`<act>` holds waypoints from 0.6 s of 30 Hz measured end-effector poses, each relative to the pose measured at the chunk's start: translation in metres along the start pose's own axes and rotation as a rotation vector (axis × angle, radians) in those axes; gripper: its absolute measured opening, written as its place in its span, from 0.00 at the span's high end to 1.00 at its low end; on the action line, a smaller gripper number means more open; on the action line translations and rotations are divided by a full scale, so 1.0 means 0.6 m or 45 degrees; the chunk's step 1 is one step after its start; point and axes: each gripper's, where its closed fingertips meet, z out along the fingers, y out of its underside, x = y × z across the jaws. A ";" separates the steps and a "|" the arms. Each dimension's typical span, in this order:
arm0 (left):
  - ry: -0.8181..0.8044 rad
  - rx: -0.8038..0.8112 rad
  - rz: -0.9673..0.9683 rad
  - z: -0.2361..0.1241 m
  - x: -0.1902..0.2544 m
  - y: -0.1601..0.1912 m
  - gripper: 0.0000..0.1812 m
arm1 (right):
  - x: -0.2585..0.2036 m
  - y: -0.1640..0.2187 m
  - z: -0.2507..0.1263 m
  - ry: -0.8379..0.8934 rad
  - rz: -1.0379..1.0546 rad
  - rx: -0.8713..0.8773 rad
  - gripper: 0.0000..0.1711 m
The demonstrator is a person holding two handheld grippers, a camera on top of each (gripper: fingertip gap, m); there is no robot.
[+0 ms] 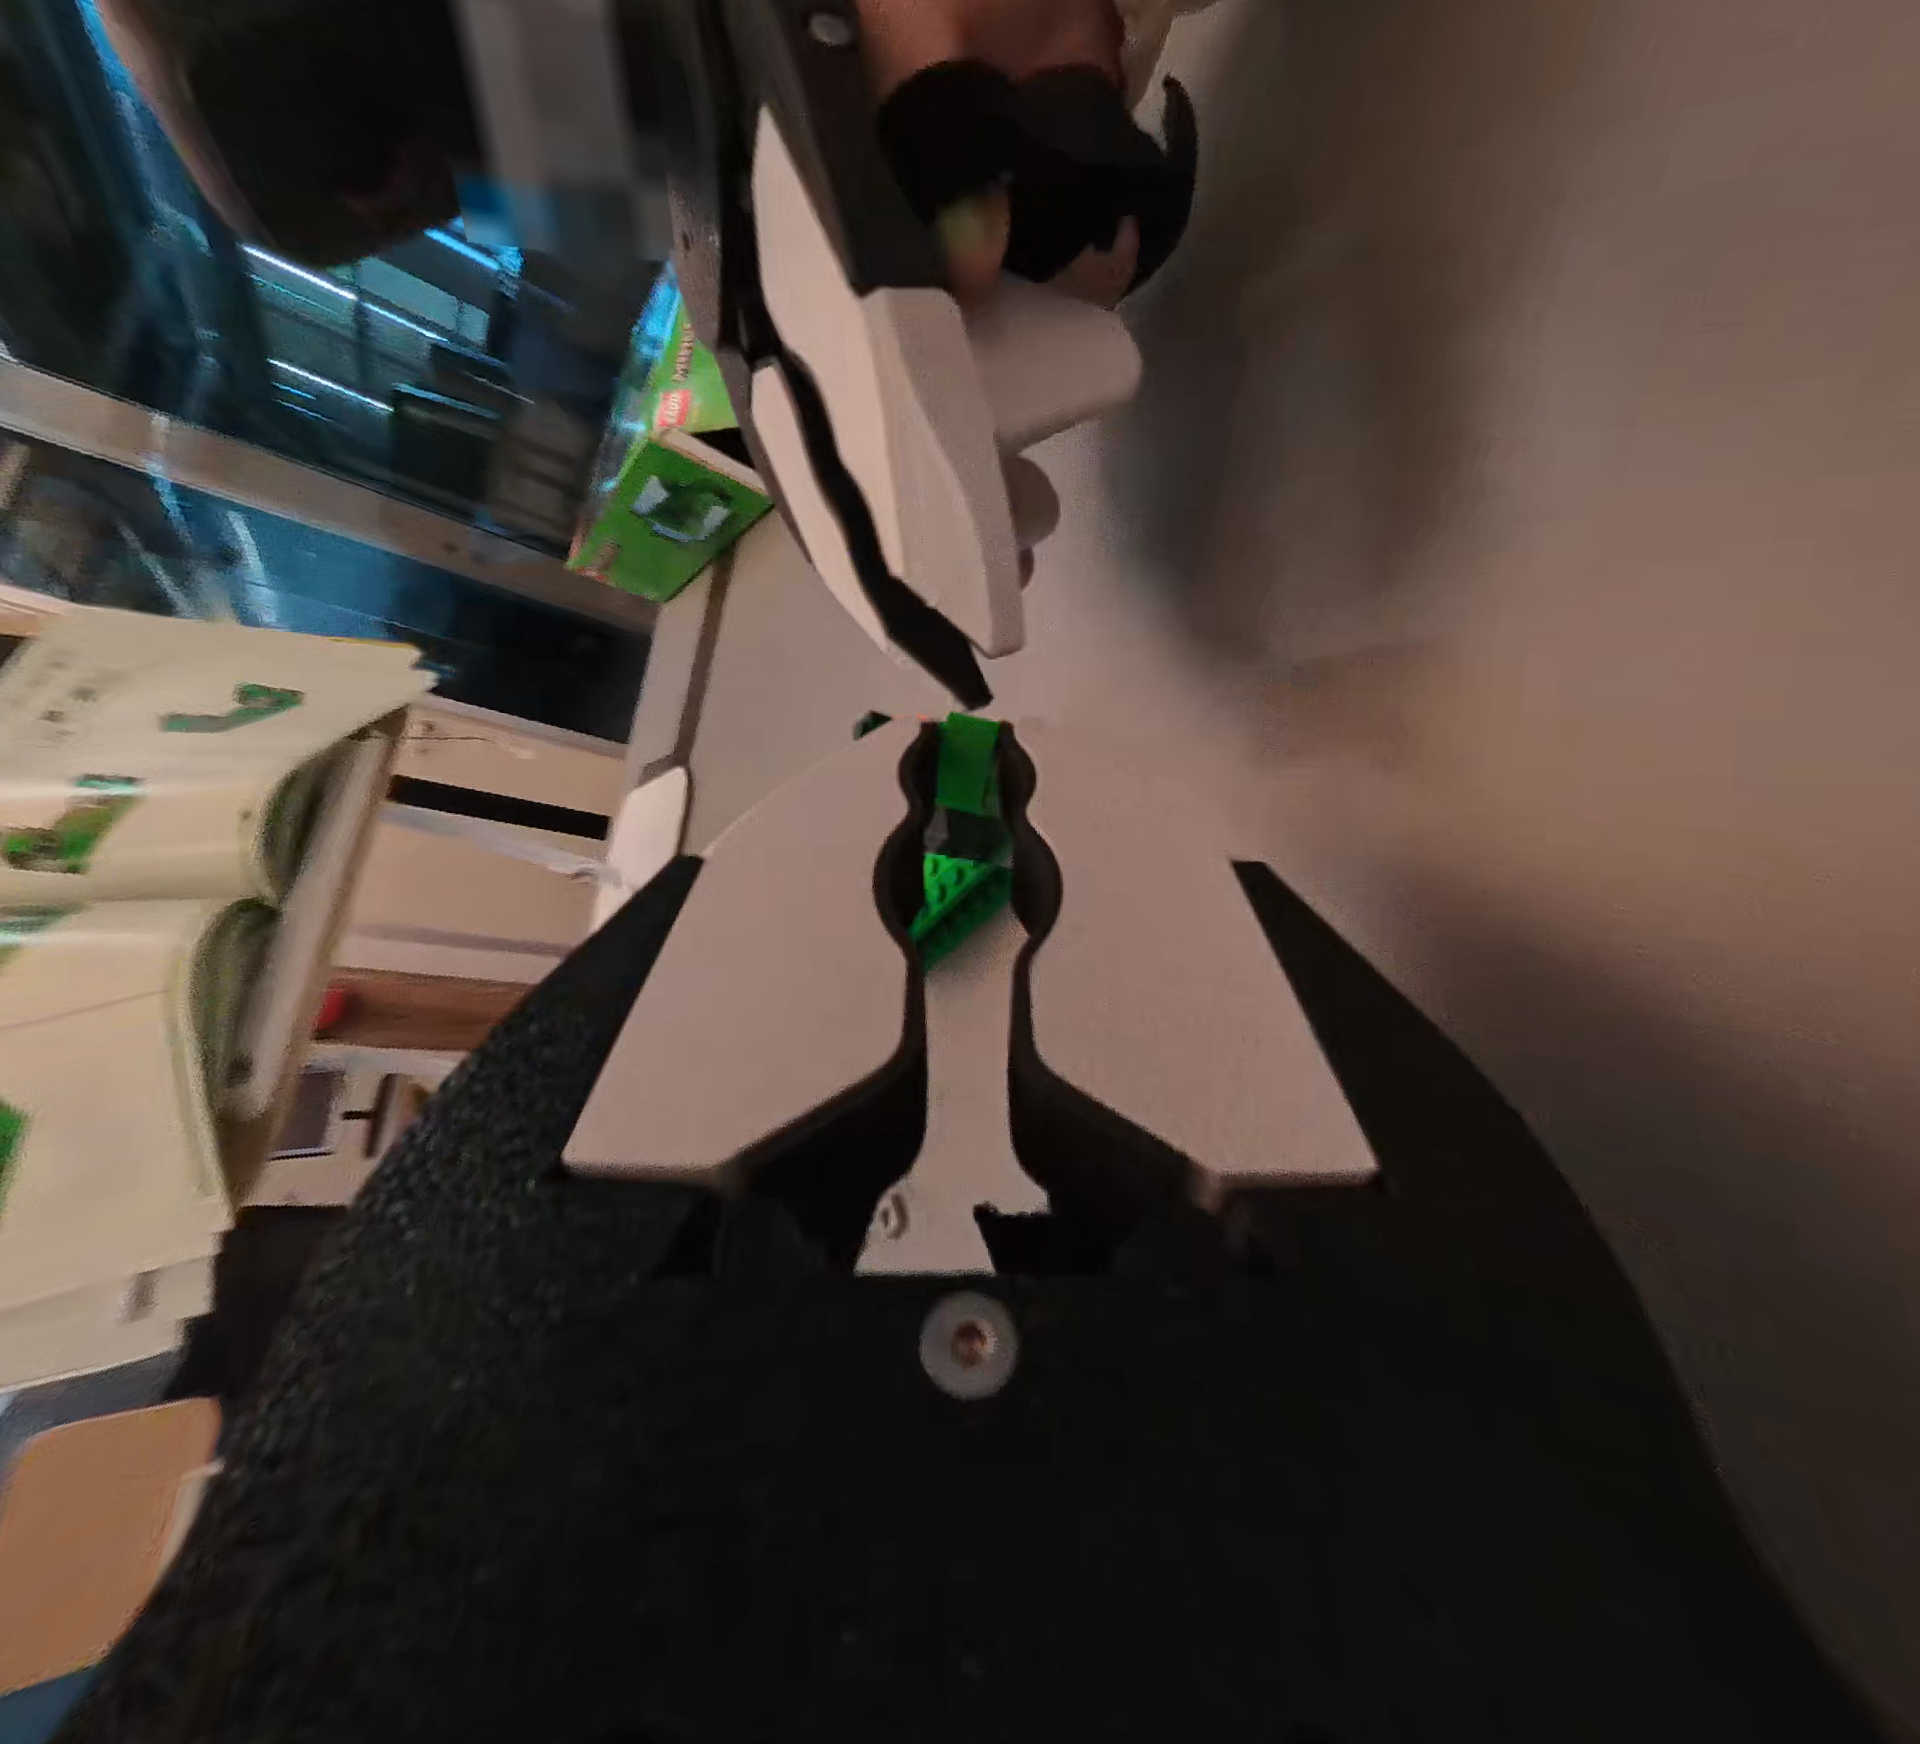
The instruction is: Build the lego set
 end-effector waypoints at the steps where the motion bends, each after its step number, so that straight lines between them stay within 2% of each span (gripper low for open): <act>1: -0.020 -0.015 0.032 0.001 -0.001 0.000 0.94 | 0.001 -0.005 0.000 0.008 0.014 0.017 0.89; 7: -0.048 -0.055 0.073 0.007 -0.002 0.001 0.94 | 0.018 0.004 0.009 0.156 -0.028 -0.048 0.90; 13: -0.069 -0.042 0.125 0.008 -0.002 0.001 0.94 | 0.015 -0.003 0.009 0.099 0.004 0.002 0.95; 18: -0.077 0.013 0.082 0.007 -0.003 -0.006 0.94 | 0.012 -0.004 0.004 0.106 -0.142 -0.025 0.95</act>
